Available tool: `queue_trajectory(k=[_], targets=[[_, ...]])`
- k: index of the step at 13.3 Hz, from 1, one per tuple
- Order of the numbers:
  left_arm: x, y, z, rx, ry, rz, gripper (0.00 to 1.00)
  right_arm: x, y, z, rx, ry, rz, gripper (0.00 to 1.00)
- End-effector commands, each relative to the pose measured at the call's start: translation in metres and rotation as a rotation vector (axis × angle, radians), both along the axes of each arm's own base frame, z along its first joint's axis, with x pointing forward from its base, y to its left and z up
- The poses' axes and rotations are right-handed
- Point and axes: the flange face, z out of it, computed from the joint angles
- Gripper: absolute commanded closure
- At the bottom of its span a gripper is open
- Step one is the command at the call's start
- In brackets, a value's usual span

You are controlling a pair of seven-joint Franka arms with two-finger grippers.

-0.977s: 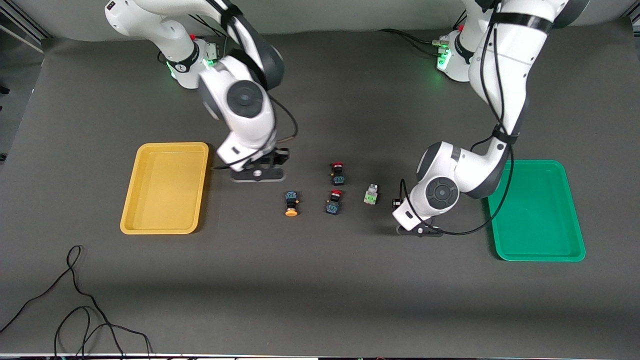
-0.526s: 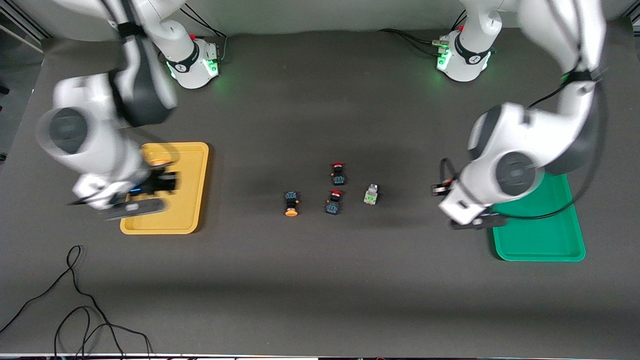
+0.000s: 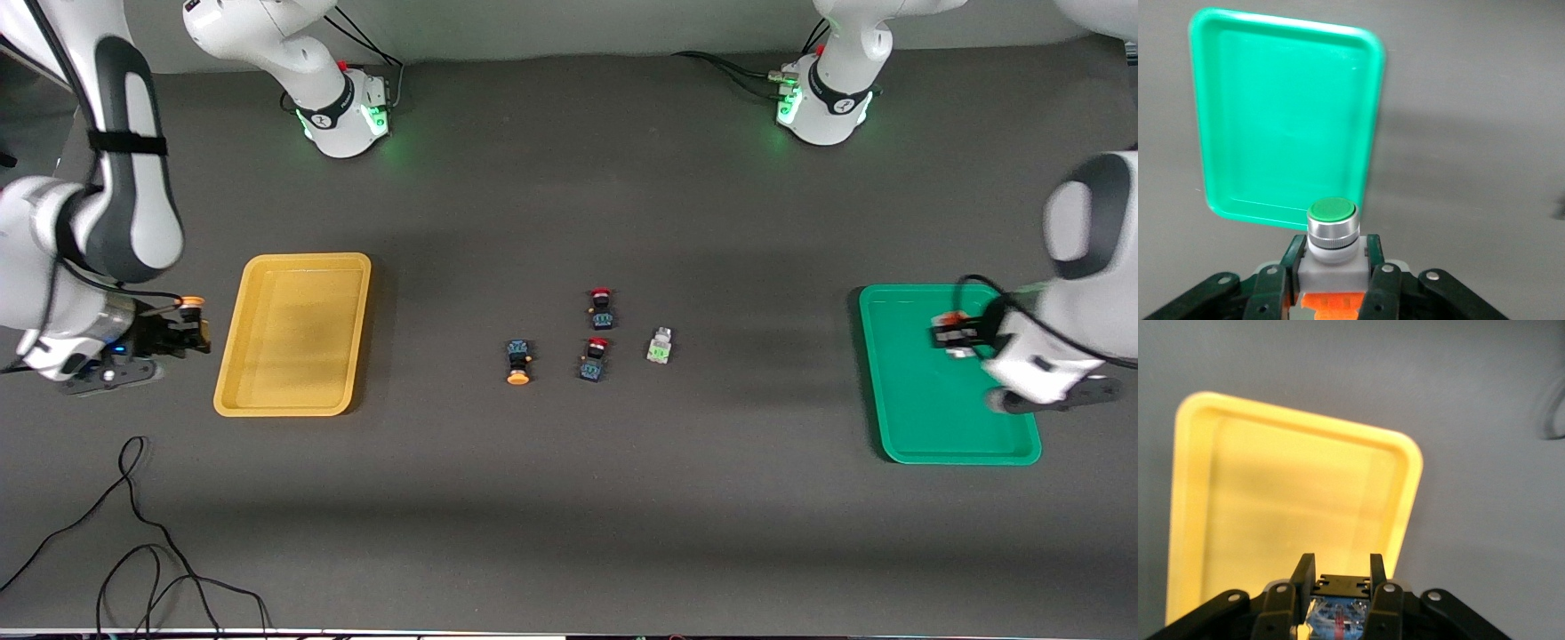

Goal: Place green and yellow buttons in trays

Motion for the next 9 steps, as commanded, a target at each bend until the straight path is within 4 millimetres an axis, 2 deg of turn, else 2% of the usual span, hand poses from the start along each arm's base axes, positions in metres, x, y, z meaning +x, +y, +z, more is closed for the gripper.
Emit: queue_trajectory(k=[1, 2, 3, 4, 5, 6, 7, 8, 9], targets=[[-0.008, 0.052, -0.038, 0.023, -0.032, -0.058, 1.00, 0.005, -0.005, -0.072, 0.014, 0.020, 0.039, 0.84], [-0.011, 0.073, -0.057, 0.034, -0.053, -0.085, 1.00, 0.003, -0.007, -0.095, 0.025, 0.027, 0.051, 0.83], [-0.016, 0.087, -0.073, 0.032, -0.073, -0.100, 1.00, 0.003, -0.008, -0.107, 0.038, 0.026, 0.050, 0.83], [-0.022, 0.097, -0.093, 0.028, -0.082, -0.100, 1.00, 0.008, -0.008, -0.109, 0.032, 0.022, 0.060, 0.83], [-0.026, 0.104, -0.111, 0.028, -0.087, -0.096, 1.00, 0.007, -0.014, -0.111, 0.029, 0.026, 0.050, 0.75], [-0.029, 0.104, -0.132, 0.024, -0.095, -0.099, 1.00, 0.006, -0.016, -0.112, 0.032, 0.026, 0.038, 0.51], [-0.031, 0.111, -0.155, 0.023, -0.108, -0.094, 1.00, 0.007, -0.015, -0.112, 0.033, 0.028, 0.033, 0.11], [-0.034, 0.122, -0.177, 0.026, -0.117, -0.087, 1.00, 0.010, -0.013, -0.108, 0.034, 0.021, 0.032, 0.00], [-0.035, 0.129, -0.197, 0.028, -0.134, -0.084, 1.00, 0.018, -0.006, -0.097, 0.041, 0.001, 0.038, 0.00]])
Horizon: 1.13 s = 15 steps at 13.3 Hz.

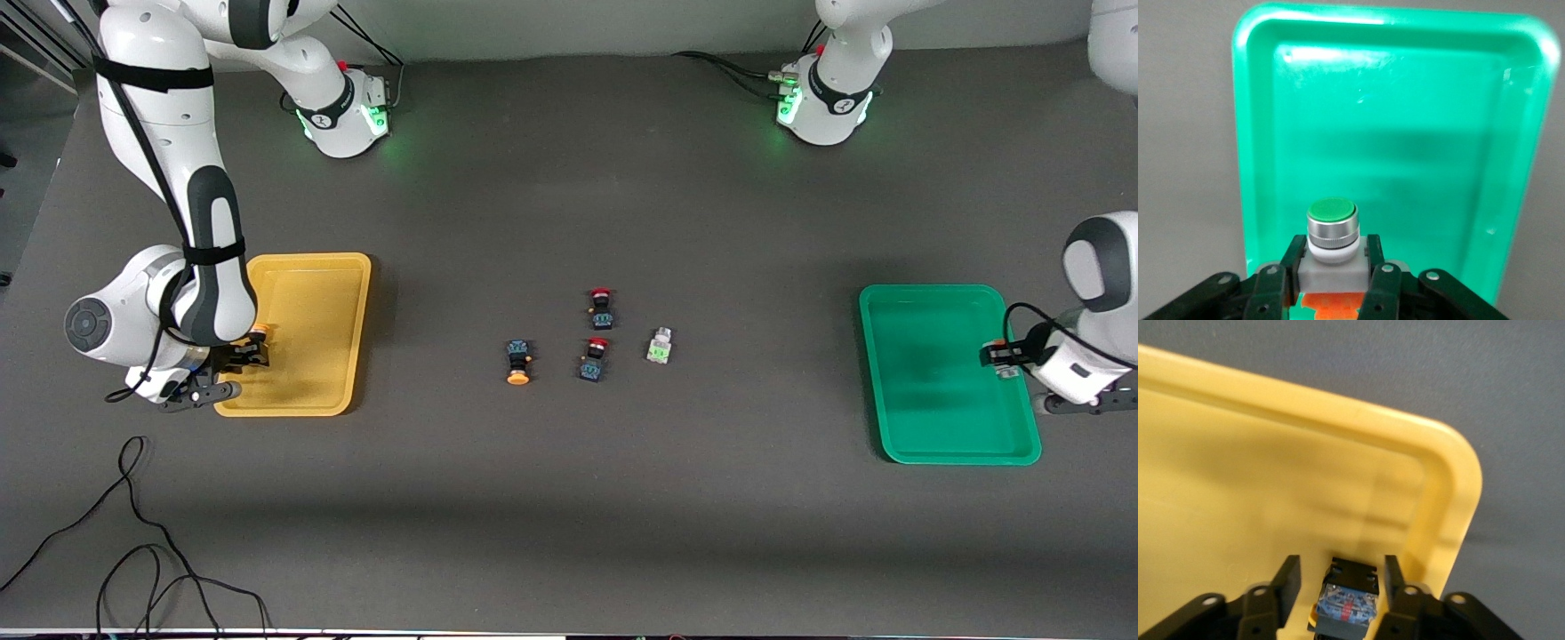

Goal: Place green and yellow buttons in trays

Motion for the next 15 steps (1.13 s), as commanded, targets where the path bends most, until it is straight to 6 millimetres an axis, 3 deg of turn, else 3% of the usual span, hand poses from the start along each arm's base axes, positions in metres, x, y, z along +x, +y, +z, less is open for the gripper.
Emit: queue_trajectory(k=[1, 3, 5, 6, 7, 9, 11, 12, 14, 15], targets=[[-0.007, 0.013, -0.048, -0.002, -0.035, -0.011, 1.00, 0.020, 0.011, 0.031, 0.047, -0.038, 0.015, 0.00], [-0.009, 0.014, -0.069, -0.007, -0.047, -0.009, 1.00, 0.041, 0.006, 0.071, 0.035, -0.021, 0.012, 0.00], [-0.010, 0.016, -0.075, -0.009, -0.042, -0.006, 1.00, 0.064, 0.018, 0.124, -0.016, 0.027, 0.010, 0.00], [-0.011, 0.020, -0.075, -0.008, -0.042, 0.000, 0.47, 0.073, 0.029, 0.153, -0.041, 0.050, 0.009, 0.00], [-0.012, 0.026, -0.074, -0.008, -0.042, 0.009, 0.01, 0.082, 0.045, 0.180, -0.070, 0.063, -0.001, 0.00], [-0.010, 0.024, -0.056, -0.004, -0.041, -0.015, 0.00, 0.088, 0.106, 0.214, -0.097, 0.087, -0.022, 0.00], [-0.009, 0.015, -0.014, -0.001, -0.002, -0.042, 0.02, 0.084, 0.185, 0.222, -0.114, 0.082, -0.066, 0.00], [-0.007, 0.003, 0.012, -0.002, 0.017, -0.044, 0.02, 0.078, 0.233, 0.224, -0.120, 0.066, -0.091, 0.00], [0.006, -0.042, 0.072, -0.025, 0.084, -0.039, 0.04, 0.060, 0.335, 0.233, -0.139, 0.006, -0.129, 0.00], [0.014, -0.066, 0.098, -0.044, 0.117, -0.013, 0.04, 0.048, 0.380, 0.228, -0.104, -0.005, -0.152, 0.00]])
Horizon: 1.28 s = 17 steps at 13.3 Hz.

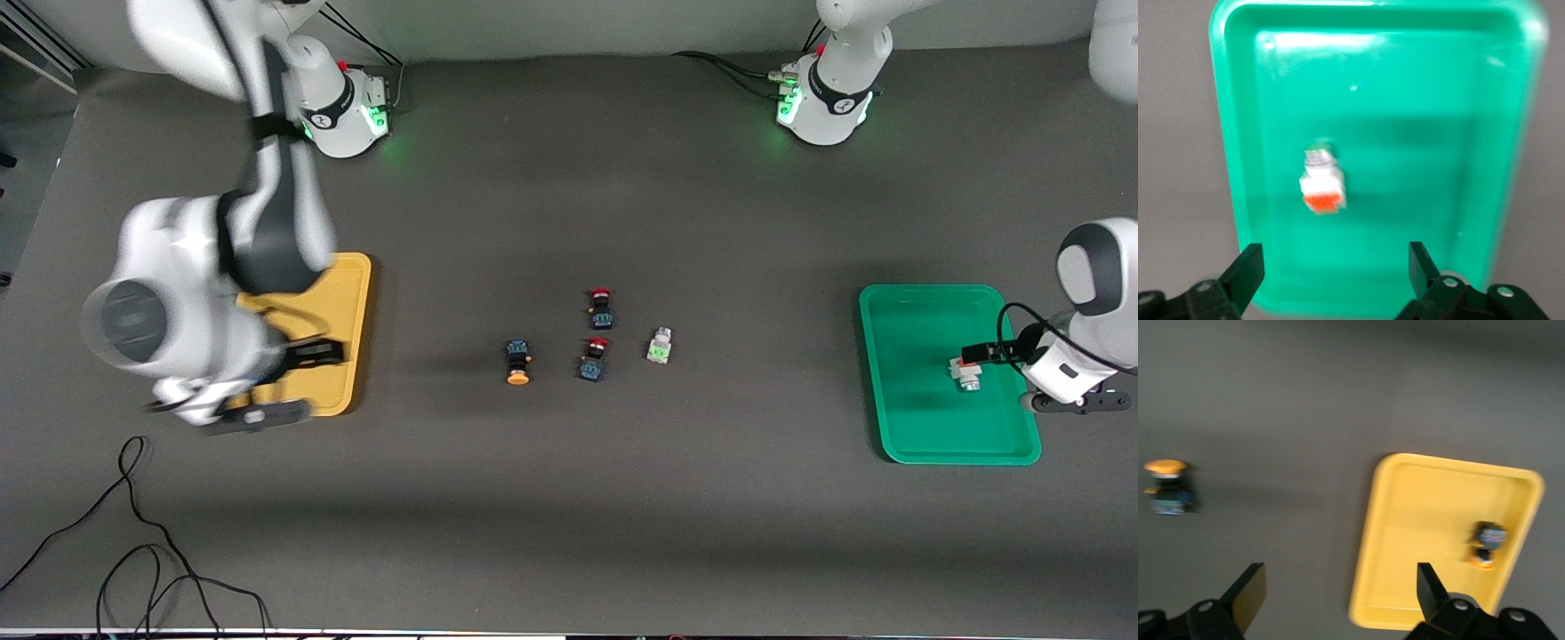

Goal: Place green and yellow buttons in trays

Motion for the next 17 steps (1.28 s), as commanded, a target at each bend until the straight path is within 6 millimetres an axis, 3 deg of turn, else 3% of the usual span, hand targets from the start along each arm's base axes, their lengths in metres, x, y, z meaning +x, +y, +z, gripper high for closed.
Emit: queue_trajectory(k=[1, 3, 6, 10, 12, 16, 17], targets=[[0.016, -0.065, 0.075, -0.022, 0.060, 0.043, 0.05, -0.022, 0.100, -0.004, 0.056, -0.051, -0.060, 0.00], [0.021, -0.127, 0.098, -0.026, 0.067, 0.077, 0.05, -0.031, 0.142, -0.021, 0.107, -0.084, -0.088, 0.00], [0.015, -0.244, 0.097, -0.035, 0.057, 0.181, 0.07, -0.035, 0.173, -0.081, 0.099, -0.119, -0.092, 0.00], [-0.001, -0.378, 0.048, -0.034, 0.030, 0.195, 0.05, -0.058, 0.170, -0.178, 0.117, -0.199, -0.089, 0.00], [-0.009, -0.415, 0.013, -0.036, 0.032, 0.200, 0.03, -0.072, 0.182, -0.218, 0.108, -0.204, -0.069, 0.00], [-0.024, -0.470, -0.044, -0.065, 0.018, 0.129, 0.02, -0.081, 0.191, -0.251, 0.098, -0.216, -0.048, 0.00], [-0.025, -0.478, -0.059, -0.074, 0.012, 0.115, 0.02, -0.080, 0.190, -0.251, 0.100, -0.213, -0.054, 0.13]])
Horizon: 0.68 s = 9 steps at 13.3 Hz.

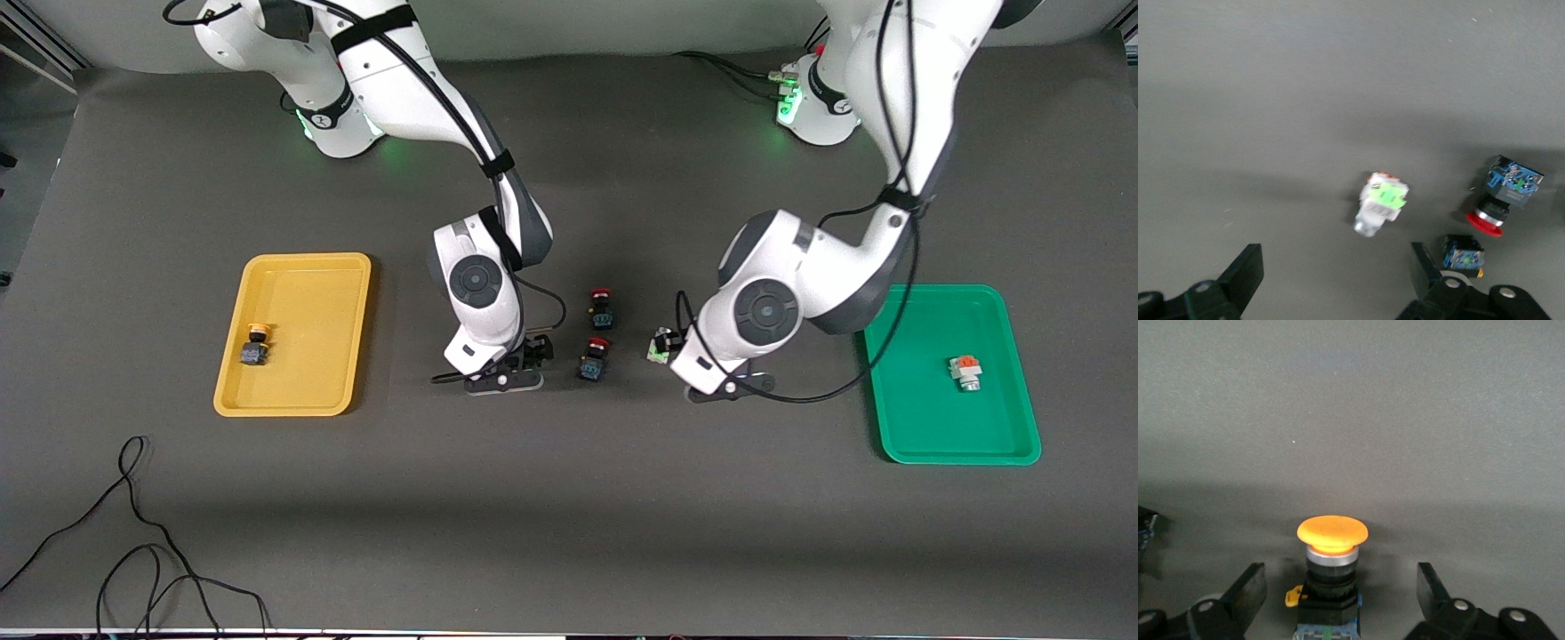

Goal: Place green and yellow buttons in trays

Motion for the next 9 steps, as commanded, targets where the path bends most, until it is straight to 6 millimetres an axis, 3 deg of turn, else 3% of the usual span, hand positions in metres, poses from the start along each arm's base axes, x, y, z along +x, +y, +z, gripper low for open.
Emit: queue_trajectory(k=[1, 2, 3, 4, 7, 9], targets=[[-0.001, -0.023, -0.030, -0.007, -0.025, -0.017, 0.02, 0.004, -0.002, 0.002, 0.027, -0.005, -0.039, 0.37], [-0.006, -0.033, -0.043, -0.008, -0.036, -0.040, 0.02, 0.005, -0.005, 0.001, 0.029, -0.001, -0.045, 0.58], [-0.010, -0.041, -0.057, 0.000, -0.050, -0.067, 0.03, 0.005, -0.004, 0.003, 0.030, 0.000, -0.045, 0.74], [-0.012, -0.044, -0.068, 0.012, -0.065, -0.099, 0.03, 0.006, -0.005, 0.003, 0.030, 0.000, -0.046, 0.80], [-0.014, -0.043, -0.085, 0.025, -0.092, -0.252, 0.03, 0.017, -0.012, 0.031, 0.047, 0.024, -0.063, 0.82], [-0.019, -0.043, -0.095, 0.008, -0.104, -0.281, 0.02, 0.025, -0.024, 0.067, 0.075, 0.059, -0.080, 0.82]])
